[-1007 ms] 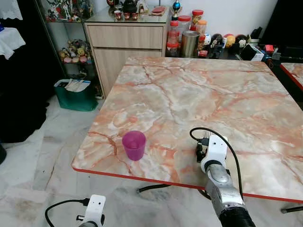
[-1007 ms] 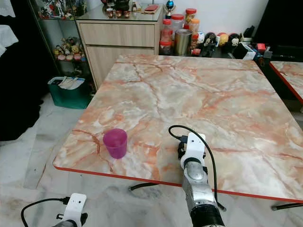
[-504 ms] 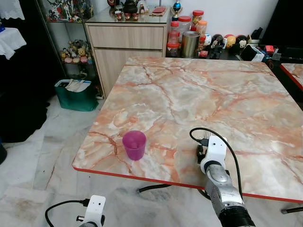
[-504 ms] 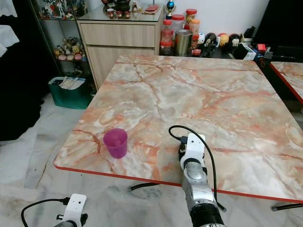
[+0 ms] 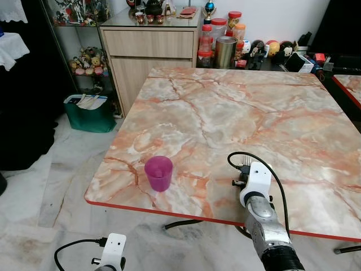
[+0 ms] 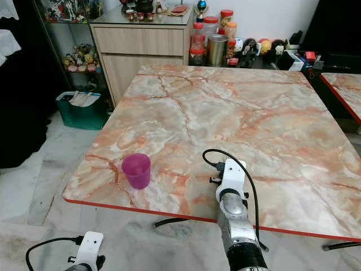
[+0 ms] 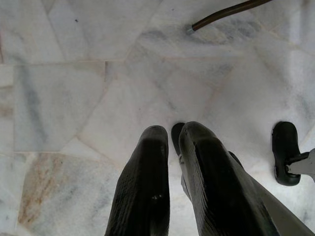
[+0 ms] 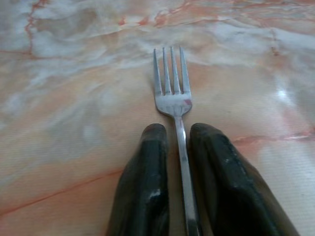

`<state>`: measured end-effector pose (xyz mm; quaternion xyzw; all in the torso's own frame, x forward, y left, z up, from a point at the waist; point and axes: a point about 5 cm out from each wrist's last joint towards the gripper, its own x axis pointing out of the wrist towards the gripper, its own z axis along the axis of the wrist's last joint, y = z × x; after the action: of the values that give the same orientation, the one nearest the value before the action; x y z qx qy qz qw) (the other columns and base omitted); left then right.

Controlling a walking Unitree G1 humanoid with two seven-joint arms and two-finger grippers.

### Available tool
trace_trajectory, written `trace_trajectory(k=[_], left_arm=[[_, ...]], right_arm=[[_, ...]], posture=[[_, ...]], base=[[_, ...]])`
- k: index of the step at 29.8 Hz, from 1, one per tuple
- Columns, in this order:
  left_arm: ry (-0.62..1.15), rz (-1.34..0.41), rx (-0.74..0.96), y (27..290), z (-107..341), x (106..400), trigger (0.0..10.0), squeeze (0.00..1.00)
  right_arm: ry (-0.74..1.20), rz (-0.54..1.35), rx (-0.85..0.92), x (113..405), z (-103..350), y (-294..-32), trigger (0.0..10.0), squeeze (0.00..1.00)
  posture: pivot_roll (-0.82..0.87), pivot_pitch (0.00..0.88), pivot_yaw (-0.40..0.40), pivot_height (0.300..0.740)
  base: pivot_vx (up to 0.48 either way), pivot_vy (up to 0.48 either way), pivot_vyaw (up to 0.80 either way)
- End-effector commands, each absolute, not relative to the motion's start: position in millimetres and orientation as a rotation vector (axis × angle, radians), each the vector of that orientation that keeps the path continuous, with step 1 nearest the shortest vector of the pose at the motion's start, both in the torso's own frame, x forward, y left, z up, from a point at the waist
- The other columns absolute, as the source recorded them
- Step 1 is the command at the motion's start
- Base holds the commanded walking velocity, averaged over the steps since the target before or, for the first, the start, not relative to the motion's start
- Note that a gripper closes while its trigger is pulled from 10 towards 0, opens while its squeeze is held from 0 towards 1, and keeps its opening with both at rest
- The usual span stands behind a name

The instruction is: Setting the table

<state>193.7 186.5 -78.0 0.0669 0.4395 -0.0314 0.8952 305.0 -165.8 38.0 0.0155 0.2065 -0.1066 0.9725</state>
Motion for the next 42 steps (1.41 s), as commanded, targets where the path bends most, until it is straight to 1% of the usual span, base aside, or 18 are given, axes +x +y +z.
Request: trace_trajectory(k=[1, 19, 21, 22, 23, 24, 25, 28, 35, 36, 42], left_arm=[[0.936, -0.065, 0.140, 188, -80, 190, 10.0, 0.00], [0.942, -0.072, 0.135, 185, -81, 190, 10.0, 0.00], [0.938, -0.062, 0.144, 185, -81, 190, 10.0, 0.00], [0.938, -0.062, 0.144, 185, -81, 190, 10.0, 0.00], [0.935, -0.059, 0.146, 186, -80, 190, 10.0, 0.00], [0.932, -0.057, 0.148, 186, -80, 191, 10.0, 0.00], [0.932, -0.057, 0.148, 186, -80, 191, 10.0, 0.00], [0.923, -0.043, 0.154, 188, -78, 194, 10.0, 0.00], [0.918, -0.040, 0.154, 187, -78, 194, 10.0, 0.00], [0.917, -0.041, 0.157, 186, -78, 194, 10.0, 0.00], [0.919, -0.038, 0.161, 186, -79, 192, 10.0, 0.00]], right_arm=[[0.460, -0.218, 0.042, 302, 31, -166, 0.0, 0.00], [0.442, -0.198, 0.040, 303, 34, -164, 0.0, 0.00], [0.352, -0.158, 0.041, 310, 47, -158, 0.0, 0.00], [0.352, -0.158, 0.041, 310, 47, -158, 0.0, 0.00], [0.311, -0.139, 0.029, 312, 53, -156, 2.7, 0.00], [0.275, -0.126, 0.031, 314, 58, -154, 10.0, 0.00], [0.275, -0.126, 0.031, 314, 58, -154, 10.0, 0.00], [0.158, -0.101, 0.052, 322, 80, -149, 10.0, 0.00], [0.093, -0.067, -0.008, 326, 93, -147, 10.0, 0.00], [0.057, -0.050, -0.037, 327, 100, -145, 10.0, 0.00], [0.020, -0.043, -0.030, 328, 108, -147, 10.0, 0.00]], posture=[[0.00, 0.000, 0.005, 0.736], [-0.01, 0.000, 0.005, 0.736], [-0.01, 0.000, 0.002, 0.736], [-0.01, 0.000, 0.002, 0.736], [-0.01, 0.000, 0.002, 0.736], [-0.01, 0.000, 0.002, 0.736], [-0.01, 0.000, 0.002, 0.736], [-0.01, 0.000, 0.000, 0.736], [-0.01, 0.000, -0.003, 0.736], [-0.02, 0.000, -0.003, 0.736], [-0.02, 0.000, -0.008, 0.736]], base=[[0.000, 0.000, 0.00], [0.000, 0.000, 0.00], [0.000, 0.000, 0.00], [0.000, 0.000, 0.00], [0.000, 0.000, 0.00], [0.000, 0.000, 0.00], [0.000, 0.000, 0.00], [0.000, 0.000, 0.00], [0.000, 0.000, 0.00], [0.000, 0.000, 0.00], [0.000, 0.000, 0.00]])
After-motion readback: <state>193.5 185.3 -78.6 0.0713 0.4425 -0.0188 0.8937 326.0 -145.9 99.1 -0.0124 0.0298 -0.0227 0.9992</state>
